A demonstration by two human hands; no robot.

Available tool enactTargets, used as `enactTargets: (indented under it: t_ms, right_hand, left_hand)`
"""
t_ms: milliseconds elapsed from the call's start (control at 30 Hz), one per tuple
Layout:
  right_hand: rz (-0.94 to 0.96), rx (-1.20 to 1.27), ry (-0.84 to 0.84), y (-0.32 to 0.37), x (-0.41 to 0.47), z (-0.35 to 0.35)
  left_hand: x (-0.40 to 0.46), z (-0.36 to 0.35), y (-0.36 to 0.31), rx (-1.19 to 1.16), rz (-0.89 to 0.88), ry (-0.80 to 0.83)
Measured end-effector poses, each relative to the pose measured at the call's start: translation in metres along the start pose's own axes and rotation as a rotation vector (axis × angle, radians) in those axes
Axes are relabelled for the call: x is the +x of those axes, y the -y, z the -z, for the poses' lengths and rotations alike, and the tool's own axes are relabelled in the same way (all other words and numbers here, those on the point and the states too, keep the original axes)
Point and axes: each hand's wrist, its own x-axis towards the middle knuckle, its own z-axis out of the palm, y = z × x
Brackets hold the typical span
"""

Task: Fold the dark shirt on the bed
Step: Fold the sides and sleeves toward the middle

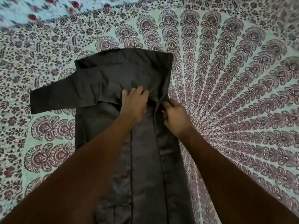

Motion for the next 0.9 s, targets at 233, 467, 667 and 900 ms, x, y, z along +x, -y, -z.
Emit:
enactTargets:
  t_ms: [233,467,667,900]
  right_hand:
    - [0.016,-0.076,0.022,0.002,0.027,0.005]
    - [-0.040,-0.193,-0.071,0.006,0.035,-0.012]
    - [0.031,-0.276,-0.210,-0.003,0.033,-0.041]
    - [-0.025,-0.200,-0.139,-0.003,0.035,-0.044]
  left_hand:
    - [0.002,0.004,0.033,-0.025,0.148,0.051]
    - [0.069,0.010,0.047,-0.158,0.191,-0.142]
    - [0.092,0.021,0.053,-0.037,0.287,-0.176]
    - [0.083,0.026,0.048,0.020,0.342,-0.219]
